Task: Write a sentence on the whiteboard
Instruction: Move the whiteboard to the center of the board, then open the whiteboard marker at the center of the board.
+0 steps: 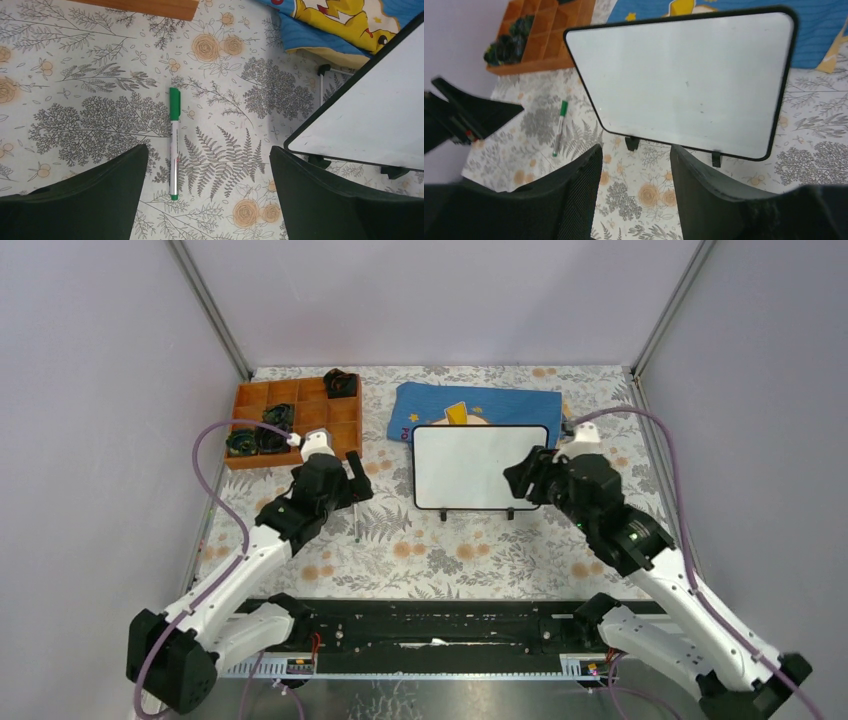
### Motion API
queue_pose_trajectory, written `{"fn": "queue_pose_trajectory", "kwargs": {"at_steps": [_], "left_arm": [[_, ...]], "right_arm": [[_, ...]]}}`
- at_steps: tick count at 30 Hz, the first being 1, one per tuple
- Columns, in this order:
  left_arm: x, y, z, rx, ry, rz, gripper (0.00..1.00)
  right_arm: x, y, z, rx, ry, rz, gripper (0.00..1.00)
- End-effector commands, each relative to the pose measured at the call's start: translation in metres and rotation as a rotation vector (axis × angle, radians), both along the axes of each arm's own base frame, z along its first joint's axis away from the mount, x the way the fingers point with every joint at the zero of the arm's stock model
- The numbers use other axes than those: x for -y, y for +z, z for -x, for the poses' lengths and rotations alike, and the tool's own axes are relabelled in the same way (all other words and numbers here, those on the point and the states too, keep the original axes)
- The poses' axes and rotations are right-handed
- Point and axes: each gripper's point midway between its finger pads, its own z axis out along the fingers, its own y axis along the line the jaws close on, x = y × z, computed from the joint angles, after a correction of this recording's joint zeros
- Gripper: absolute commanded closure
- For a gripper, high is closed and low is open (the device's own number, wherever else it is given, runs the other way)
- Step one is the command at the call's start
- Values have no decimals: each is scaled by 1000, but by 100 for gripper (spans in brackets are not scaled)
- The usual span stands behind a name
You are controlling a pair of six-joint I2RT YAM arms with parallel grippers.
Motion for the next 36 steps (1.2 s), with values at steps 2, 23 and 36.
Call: {"fn": "queue_pose_trajectory", "kwargs": {"at_steps": [2,23,36], "left_arm": [[7,12,-15,-4,-76,95,1],[-2,-59,-19,-265,-80,101,5],[-14,-108,-21,-469,-111,-60,19]], "right_arm": [[-17,18,-6,118,-43,151,40],[-12,-28,21,142,-14,147,23],[-7,-15,34,153,39,165,25]]}}
